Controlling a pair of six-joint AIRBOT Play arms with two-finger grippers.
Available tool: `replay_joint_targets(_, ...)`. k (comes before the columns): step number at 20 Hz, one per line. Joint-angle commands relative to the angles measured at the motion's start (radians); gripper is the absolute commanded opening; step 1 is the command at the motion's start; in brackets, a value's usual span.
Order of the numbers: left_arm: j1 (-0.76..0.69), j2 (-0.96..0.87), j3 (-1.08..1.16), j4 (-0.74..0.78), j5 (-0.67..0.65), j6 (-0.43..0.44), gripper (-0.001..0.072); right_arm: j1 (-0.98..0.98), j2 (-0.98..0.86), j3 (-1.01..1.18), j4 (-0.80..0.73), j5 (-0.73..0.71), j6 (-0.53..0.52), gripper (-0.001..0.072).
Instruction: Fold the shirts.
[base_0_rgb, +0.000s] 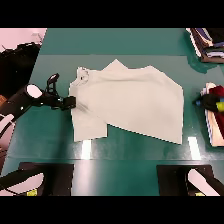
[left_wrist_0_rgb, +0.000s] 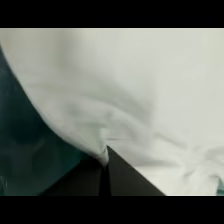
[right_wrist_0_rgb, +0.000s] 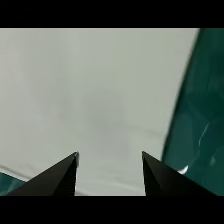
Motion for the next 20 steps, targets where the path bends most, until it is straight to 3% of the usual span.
replay_joint_targets(1, -0.001, 0.001, 0.061, -0.003, -0.017, 0.006, 0.0024, -0.182, 0.066, -0.236, -0.146, 0.062, 0.031, 0.0451)
replay_joint_targets(6, -0.001, 0.000, 0.062, -0.003, -0.006, 0.006, 0.0024, -0.243, 0.043, -0.476, -0.101, 0.048, 0.036, 0.0451)
replay_joint_targets(12, -0.001, 0.000, 0.062, -0.001, -0.006, 0.008, 0.0024, -0.208, -0.051, -0.512, 0.026, -0.035, 0.032, 0.0427)
replay_joint_targets(14, -0.001, 0.000, 0.062, -0.002, -0.006, 0.010, 0.0024, -0.158, -0.066, -0.512, 0.025, -0.064, 0.032, 0.0320)
replay_joint_targets(16, -0.001, 0.000, 0.062, -0.002, -0.007, 0.019, 0.0024, -0.111, -0.055, -0.512, 0.026, -0.109, 0.036, 0.0272)
replay_joint_targets(17, -0.001, 0.000, 0.062, -0.001, -0.009, 0.026, 0.0024, -0.091, -0.036, -0.512, 0.025, -0.130, 0.035, 0.0141)
replay_joint_targets(18, -0.001, 0.000, 0.062, -0.001, -0.012, 0.026, 0.0024, -0.073, -0.012, -0.512, 0.025, -0.150, 0.035, 0.0067)
replay_joint_targets(20, -0.001, 0.003, 0.062, -0.001, -0.022, 0.025, 0.0023, -0.046, 0.048, -0.512, 0.025, -0.172, 0.035, 0.0019)
